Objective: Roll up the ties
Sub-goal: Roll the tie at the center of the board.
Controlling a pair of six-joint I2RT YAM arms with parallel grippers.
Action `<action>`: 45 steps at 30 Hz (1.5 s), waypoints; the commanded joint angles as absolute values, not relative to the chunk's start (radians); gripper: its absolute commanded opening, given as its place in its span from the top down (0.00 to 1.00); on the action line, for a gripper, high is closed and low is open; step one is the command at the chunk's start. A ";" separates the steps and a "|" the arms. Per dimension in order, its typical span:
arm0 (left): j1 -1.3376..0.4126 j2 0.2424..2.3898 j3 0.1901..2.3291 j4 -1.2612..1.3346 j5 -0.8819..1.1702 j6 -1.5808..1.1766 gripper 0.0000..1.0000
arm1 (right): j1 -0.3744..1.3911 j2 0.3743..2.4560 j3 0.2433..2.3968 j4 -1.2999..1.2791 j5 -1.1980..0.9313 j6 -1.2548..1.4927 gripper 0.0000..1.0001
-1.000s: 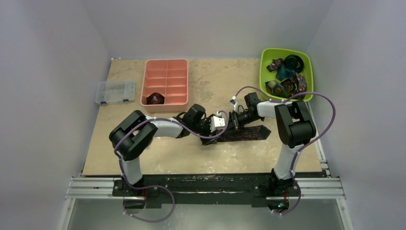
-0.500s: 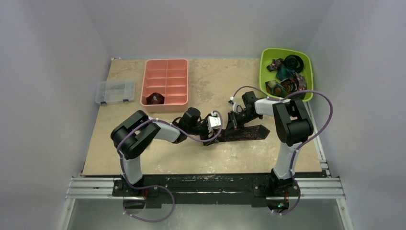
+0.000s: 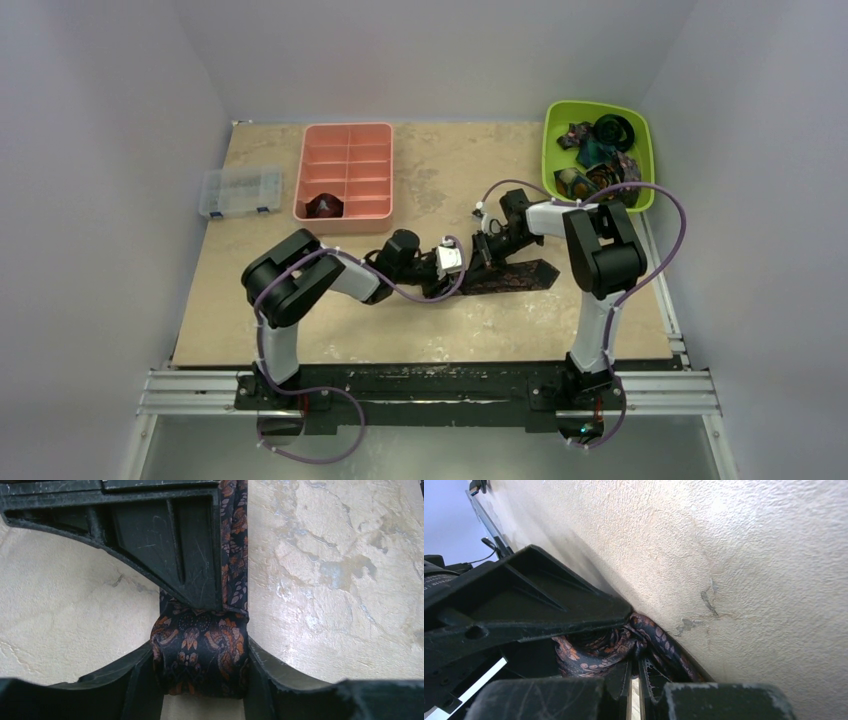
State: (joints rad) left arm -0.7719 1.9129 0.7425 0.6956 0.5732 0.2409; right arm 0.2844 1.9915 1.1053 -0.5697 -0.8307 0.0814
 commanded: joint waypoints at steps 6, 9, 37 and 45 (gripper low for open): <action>-0.795 1.850 0.777 0.397 0.390 0.300 0.74 | 0.306 1.949 1.144 -0.507 -0.682 0.045 0.79; -0.795 1.835 0.765 0.267 0.346 0.352 0.75 | 0.298 1.880 1.147 -0.561 -0.744 0.036 0.64; -0.787 1.907 0.991 -0.072 0.361 0.362 0.57 | 0.311 1.989 1.179 -0.603 -0.768 -0.026 1.00; -0.751 1.874 0.948 0.147 0.485 0.305 0.40 | 0.291 2.027 1.164 -0.609 -0.629 -0.069 1.00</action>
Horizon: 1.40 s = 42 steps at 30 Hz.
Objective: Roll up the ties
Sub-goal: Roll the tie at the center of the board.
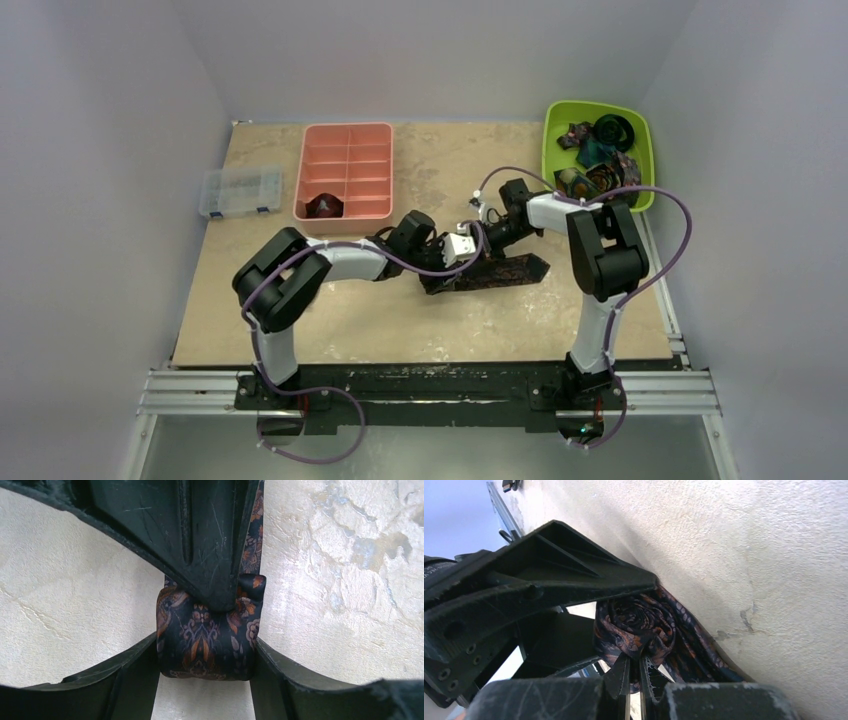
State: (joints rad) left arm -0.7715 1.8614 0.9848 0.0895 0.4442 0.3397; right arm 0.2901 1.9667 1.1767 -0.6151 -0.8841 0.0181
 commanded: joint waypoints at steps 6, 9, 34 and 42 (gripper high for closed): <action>-0.751 1.888 0.933 0.312 0.562 0.248 0.35 | 0.284 2.047 1.182 -0.618 -0.536 -0.059 1.00; -0.752 1.902 0.924 0.400 0.580 0.222 0.31 | 0.284 2.058 1.186 -0.631 -0.492 -0.059 1.00; -0.800 1.892 0.954 0.009 0.362 0.378 0.73 | 0.285 1.941 1.181 -0.680 -0.675 -0.061 0.78; -0.816 1.955 1.024 -0.156 0.276 0.538 0.72 | 0.206 1.876 1.196 -0.724 -0.816 -0.063 0.54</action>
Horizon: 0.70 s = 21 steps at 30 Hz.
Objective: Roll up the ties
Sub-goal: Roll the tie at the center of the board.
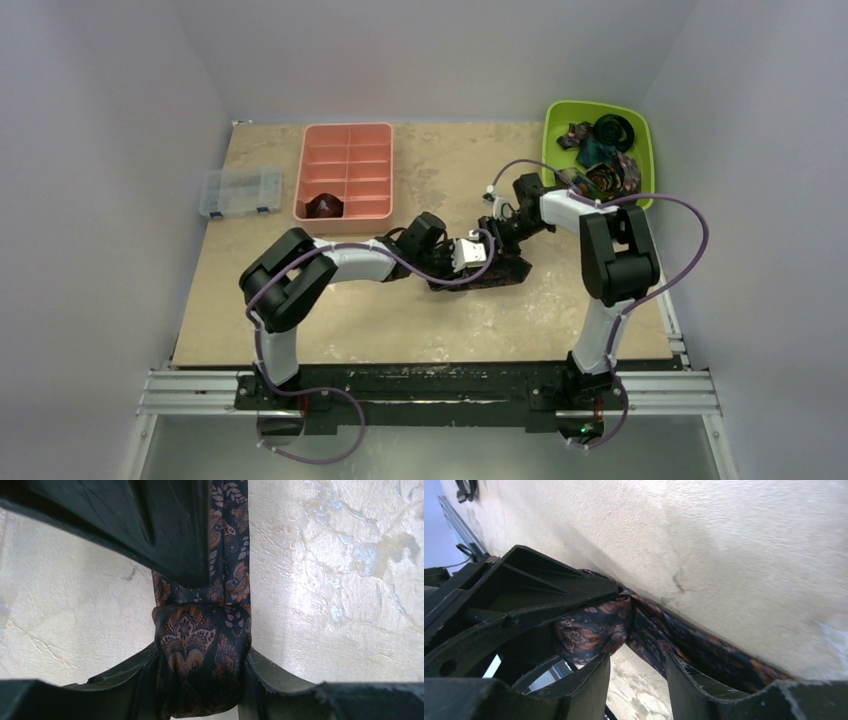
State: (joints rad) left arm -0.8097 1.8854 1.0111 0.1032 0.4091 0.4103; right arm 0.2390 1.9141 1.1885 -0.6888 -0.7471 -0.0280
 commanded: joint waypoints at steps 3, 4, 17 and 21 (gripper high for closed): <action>-0.819 1.982 1.078 -0.223 0.271 0.545 0.72 | 0.206 1.853 1.175 -0.712 -0.891 -0.046 0.50; -0.820 1.985 1.085 -0.237 0.274 0.548 0.71 | 0.206 1.841 1.165 -0.696 -0.917 -0.033 0.46; -0.821 1.998 1.129 -0.295 0.316 0.561 0.63 | 0.256 1.905 1.092 -0.473 -0.977 0.137 0.55; -0.818 1.996 1.127 -0.295 0.333 0.555 0.58 | 0.256 1.963 1.123 -0.555 -0.940 0.055 0.91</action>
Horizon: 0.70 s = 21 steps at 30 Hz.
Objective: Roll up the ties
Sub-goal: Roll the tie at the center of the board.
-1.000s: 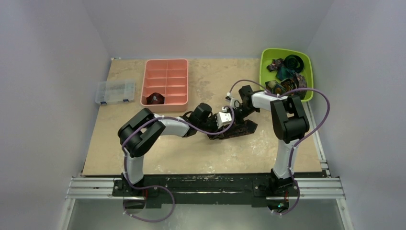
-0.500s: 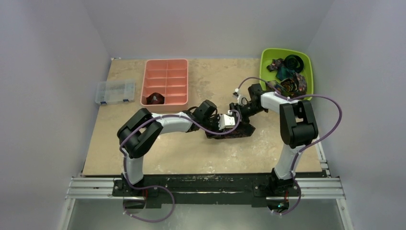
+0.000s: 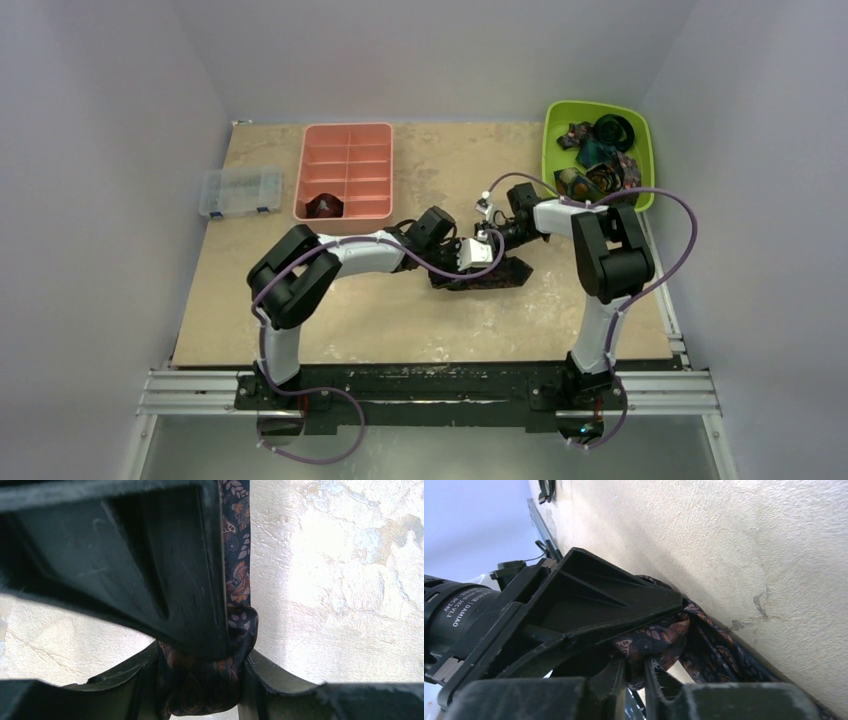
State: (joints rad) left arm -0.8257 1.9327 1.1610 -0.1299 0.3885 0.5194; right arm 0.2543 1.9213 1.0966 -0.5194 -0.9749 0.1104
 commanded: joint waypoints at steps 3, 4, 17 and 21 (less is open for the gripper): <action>-0.806 1.987 1.117 -0.273 0.359 0.525 0.54 | 0.247 1.970 1.128 -0.612 -0.872 0.006 1.00; -0.798 1.983 1.113 -0.257 0.373 0.508 0.52 | 0.239 1.968 1.126 -0.622 -0.854 -0.027 1.00; -0.759 1.903 0.997 0.158 0.591 0.304 0.29 | 0.230 2.003 1.150 -0.689 -0.525 -0.061 1.00; -0.764 1.905 0.982 0.268 0.588 0.284 0.29 | 0.232 2.019 1.152 -0.689 -0.478 -0.059 1.00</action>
